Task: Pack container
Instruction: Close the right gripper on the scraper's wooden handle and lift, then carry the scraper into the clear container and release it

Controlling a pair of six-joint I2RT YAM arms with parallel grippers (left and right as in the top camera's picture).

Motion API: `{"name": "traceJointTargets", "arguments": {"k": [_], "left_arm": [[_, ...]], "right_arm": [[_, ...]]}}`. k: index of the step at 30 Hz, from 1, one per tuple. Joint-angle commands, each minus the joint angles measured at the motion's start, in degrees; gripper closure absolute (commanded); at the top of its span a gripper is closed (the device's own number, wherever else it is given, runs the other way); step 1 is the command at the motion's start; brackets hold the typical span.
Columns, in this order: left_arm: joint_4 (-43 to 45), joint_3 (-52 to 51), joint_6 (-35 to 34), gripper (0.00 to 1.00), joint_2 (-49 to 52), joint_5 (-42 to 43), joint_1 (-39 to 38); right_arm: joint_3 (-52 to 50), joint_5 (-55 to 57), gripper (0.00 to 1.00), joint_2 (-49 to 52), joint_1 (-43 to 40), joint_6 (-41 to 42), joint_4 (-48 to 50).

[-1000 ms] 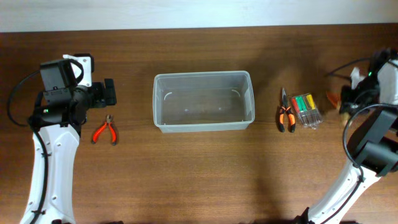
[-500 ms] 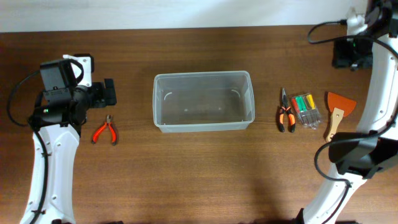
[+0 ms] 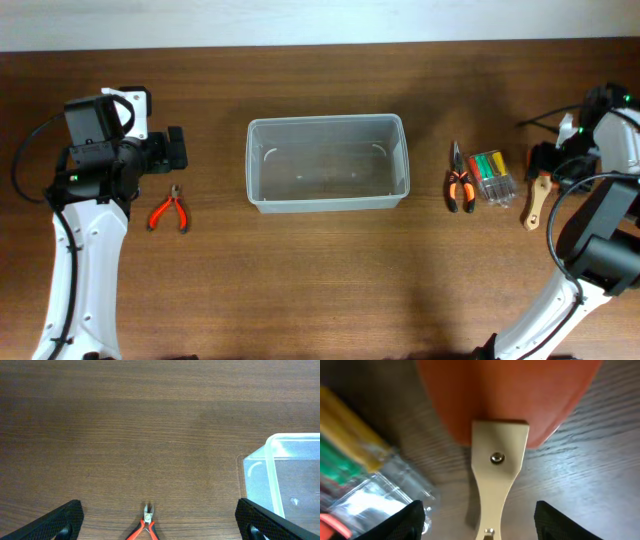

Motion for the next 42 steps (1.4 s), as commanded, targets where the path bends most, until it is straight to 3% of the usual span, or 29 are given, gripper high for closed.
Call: {"name": "traceJointTargets", "arguments": {"k": [1,18,22,25,27,34,42], "left_arm": [[0.13,0.76,0.74,0.01,0.13,0.22,0.13],[0.11,0.76,0.74,0.01,0.13,0.22,0.13],[0.11,0.76,0.74,0.01,0.13,0.2,0.13],[0.11,0.76,0.74,0.01,0.13,0.22,0.13],[0.11,0.76,0.74,0.01,0.13,0.2,0.13],[0.11,0.76,0.74,0.01,0.13,0.2,0.13],[0.11,0.76,0.74,0.01,0.11,0.2,0.13]], "right_arm": [[-1.68,-1.18,0.3,-0.63,-0.98,0.5,2.45],[-1.7,-1.38,0.34,4.9,-1.05,0.55,8.61],[-1.7,-1.36,0.42,5.07,-1.03,0.52,10.03],[-1.7,-1.4,0.64,5.79,-0.98,0.74,9.9],[-1.68,-1.42,0.69,5.79,-0.98,0.74,9.73],[1.42,-1.86,0.75,3.04,-0.96,0.96,5.05],[20.35,-5.03,0.81,-9.57,6.6,0.24,-9.77]]}}
